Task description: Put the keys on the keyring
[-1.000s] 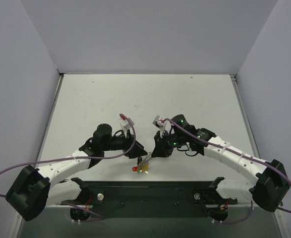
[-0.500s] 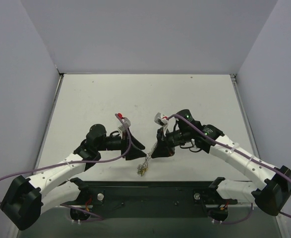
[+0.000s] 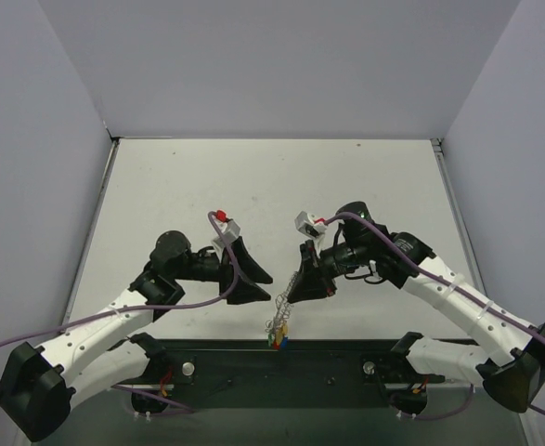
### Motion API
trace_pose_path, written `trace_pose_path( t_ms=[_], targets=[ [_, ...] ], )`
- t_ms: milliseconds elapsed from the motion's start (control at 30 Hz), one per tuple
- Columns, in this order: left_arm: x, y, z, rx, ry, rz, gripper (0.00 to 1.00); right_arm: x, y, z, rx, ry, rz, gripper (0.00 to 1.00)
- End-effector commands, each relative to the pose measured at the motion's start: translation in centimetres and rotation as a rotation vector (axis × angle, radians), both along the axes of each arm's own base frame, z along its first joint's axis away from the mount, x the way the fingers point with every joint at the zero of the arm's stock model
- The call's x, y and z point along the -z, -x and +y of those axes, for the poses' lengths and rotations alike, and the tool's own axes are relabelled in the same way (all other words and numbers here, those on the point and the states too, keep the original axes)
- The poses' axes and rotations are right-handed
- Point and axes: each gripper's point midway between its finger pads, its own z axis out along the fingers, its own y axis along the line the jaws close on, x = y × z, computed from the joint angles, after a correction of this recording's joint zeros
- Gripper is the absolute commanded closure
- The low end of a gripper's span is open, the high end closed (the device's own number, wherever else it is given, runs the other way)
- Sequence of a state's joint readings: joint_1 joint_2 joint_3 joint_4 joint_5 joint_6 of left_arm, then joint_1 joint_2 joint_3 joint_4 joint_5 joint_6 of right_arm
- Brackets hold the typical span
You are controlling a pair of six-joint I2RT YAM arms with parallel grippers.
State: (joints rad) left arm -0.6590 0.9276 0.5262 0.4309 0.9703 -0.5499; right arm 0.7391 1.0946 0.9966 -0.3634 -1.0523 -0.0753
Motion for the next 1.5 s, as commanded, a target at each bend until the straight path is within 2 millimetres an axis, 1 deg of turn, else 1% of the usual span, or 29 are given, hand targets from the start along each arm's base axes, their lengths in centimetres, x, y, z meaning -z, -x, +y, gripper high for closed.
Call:
trace_pose_path(
  t_ms=[0, 133, 333, 433, 500, 567, 600, 733, 800, 833, 867, 1100, 1200, 1267, 1300, 1367, 1400, 1467],
  targets=[
    [-2.3, 1.7, -0.8, 0.115, 0.048, -0.049, 0.37, -4.4, 1.4, -0.1, -0.094, -0.14, -0.075, 1.0],
    [-1.8, 2.3, -1.8, 0.159, 0.04, -0.044, 0.38, -4.7, 1.6, -0.2, -0.095, -0.145, -0.079, 1.0],
    [-2.3, 2.7, -1.9, 0.181, 0.055, -0.042, 0.39, -4.6, 1.3, -0.4, -0.075, -0.137, -0.088, 1.0],
    [-2.7, 3.0, -1.9, 0.193, 0.069, -0.041, 0.46, -4.4, 1.2, -0.4, -0.065, -0.131, -0.09, 1.0],
    [-2.8, 3.2, -2.0, 0.204, 0.073, -0.038, 0.52, -4.3, 1.0, -0.4, -0.055, -0.127, -0.094, 1.0],
    [-2.8, 3.5, -2.1, 0.217, 0.074, -0.029, 0.55, -4.3, 0.9, -0.5, -0.051, -0.127, -0.096, 1.0],
    [-2.8, 3.6, -2.1, 0.223, 0.074, -0.029, 0.63, -4.2, 0.8, -0.5, -0.048, -0.124, -0.096, 1.0],
    [-2.6, 3.9, -2.3, 0.236, 0.07, -0.019, 0.79, -4.2, 0.6, -0.6, -0.036, -0.124, -0.104, 1.0],
    [-2.6, 4.0, -2.3, 0.237, 0.07, -0.018, 0.89, -4.2, 0.6, -0.6, -0.032, -0.123, -0.107, 1.0],
    [-2.6, 4.0, -2.3, 0.236, 0.069, -0.018, 0.96, -4.3, 0.6, -0.6, -0.031, -0.124, -0.108, 1.0],
    [-2.6, 4.0, -2.2, 0.234, 0.069, -0.018, 0.99, -4.4, 0.6, -0.7, -0.032, -0.126, -0.11, 1.0],
    [-2.2, 3.9, -2.0, 0.207, 0.034, -0.014, 1.0, -4.2, 0.5, -0.8, -0.019, -0.123, -0.114, 1.0],
    [-2.2, 3.8, -1.8, 0.186, 0.019, -0.017, 1.0, -4.2, 0.5, -0.8, -0.019, -0.124, -0.113, 1.0],
    [-2.6, 3.6, -1.6, 0.16, 0.021, -0.043, 1.0, -4.1, 0.4, -0.8, -0.016, -0.123, -0.114, 1.0],
    [-2.3, 3.6, -1.5, 0.151, 0.003, -0.03, 1.0, -4.1, 0.5, -0.9, -0.014, -0.122, -0.113, 1.0],
    [-2.9, 3.2, -1.4, 0.109, 0.012, -0.065, 1.0, -4.0, 0.5, -0.8, -0.016, -0.122, -0.109, 1.0],
    [-2.7, 2.8, -1.3, 0.079, -0.003, -0.056, 1.0, -3.9, 0.4, -0.8, -0.014, -0.121, -0.107, 1.0],
    [-3.1, 2.6, -1.1, 0.052, 0.002, -0.081, 1.0, -3.9, 0.4, -0.8, -0.015, -0.122, -0.103, 1.0]
  ],
)
